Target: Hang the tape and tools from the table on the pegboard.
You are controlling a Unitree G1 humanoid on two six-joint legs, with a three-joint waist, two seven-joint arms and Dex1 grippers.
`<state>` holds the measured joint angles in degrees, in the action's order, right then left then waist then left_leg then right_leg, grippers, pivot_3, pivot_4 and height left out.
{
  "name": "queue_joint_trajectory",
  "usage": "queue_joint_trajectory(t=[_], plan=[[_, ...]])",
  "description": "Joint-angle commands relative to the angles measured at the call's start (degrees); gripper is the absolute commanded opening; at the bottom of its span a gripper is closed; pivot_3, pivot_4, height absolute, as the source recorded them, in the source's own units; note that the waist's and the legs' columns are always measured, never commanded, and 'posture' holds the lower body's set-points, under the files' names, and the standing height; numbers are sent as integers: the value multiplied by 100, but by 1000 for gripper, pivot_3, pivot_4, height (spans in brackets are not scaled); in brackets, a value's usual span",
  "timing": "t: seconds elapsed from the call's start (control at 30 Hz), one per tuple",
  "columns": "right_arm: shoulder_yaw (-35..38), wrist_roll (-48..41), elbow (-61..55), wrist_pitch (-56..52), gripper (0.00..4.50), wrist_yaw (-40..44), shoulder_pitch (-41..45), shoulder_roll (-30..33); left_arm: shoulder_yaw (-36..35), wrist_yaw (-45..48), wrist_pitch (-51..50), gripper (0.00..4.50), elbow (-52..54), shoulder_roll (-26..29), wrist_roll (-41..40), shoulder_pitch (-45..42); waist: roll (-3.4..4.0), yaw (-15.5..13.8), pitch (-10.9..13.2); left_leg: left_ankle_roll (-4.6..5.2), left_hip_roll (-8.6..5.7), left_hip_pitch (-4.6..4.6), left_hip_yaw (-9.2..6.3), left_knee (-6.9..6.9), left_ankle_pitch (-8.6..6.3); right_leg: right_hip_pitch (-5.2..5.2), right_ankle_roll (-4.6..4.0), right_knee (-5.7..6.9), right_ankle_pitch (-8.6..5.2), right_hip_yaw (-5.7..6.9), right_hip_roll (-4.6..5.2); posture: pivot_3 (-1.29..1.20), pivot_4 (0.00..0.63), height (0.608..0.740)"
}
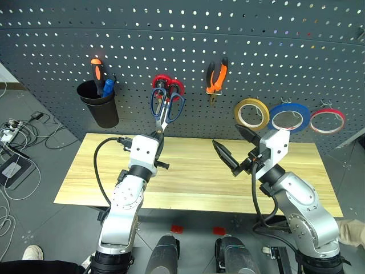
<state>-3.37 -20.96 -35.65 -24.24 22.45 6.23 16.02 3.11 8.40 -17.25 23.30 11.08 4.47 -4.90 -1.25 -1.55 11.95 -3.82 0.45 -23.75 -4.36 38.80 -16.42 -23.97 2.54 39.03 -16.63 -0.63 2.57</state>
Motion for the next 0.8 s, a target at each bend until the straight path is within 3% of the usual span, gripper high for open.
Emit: queue_joint_trajectory(t=[0.03, 0.17, 0.33, 0.6, 0.8], plan=[[48, -32, -107, 54, 4500, -11, 68, 24, 1, 92, 28, 548, 78, 0, -82, -82, 0, 0, -1, 0, 0, 0, 0, 0, 0, 0, 0, 0, 0, 0, 0, 124, 162, 740], [16, -17, -78, 84, 4500, -2, 69, 15, -44, 116, 30, 548, -19, 12, -66, -149, 0, -2, -4, 0, 0, 0, 0, 1, 0, 0, 0, 1, 0, 0, 0, 126, 161, 740], [28, 10, -6, 167, 4500, 67, 24, 59, -111, 141, 107, 2194, -59, 40, -83, -157, 1, -3, -21, 0, 0, 0, 0, 3, 0, 0, 0, 2, 0, -1, 0, 127, 163, 740], [35, -6, 2, 194, 4500, 121, -47, 108, -141, 134, 170, 4461, -106, 63, -16, -1, 2, -3, -35, 2, 0, 4, 2, 3, -1, 3, 0, 2, 0, -3, 0, 129, 177, 740], [58, -165, -51, 96, 4500, 284, -82, 187, -368, 39, 69, 4461, -258, 139, 2, 46, 2, -5, -34, 13, 0, 43, 2, -2, -8, 45, -1, -5, -1, -2, 0, 132, 200, 740]])
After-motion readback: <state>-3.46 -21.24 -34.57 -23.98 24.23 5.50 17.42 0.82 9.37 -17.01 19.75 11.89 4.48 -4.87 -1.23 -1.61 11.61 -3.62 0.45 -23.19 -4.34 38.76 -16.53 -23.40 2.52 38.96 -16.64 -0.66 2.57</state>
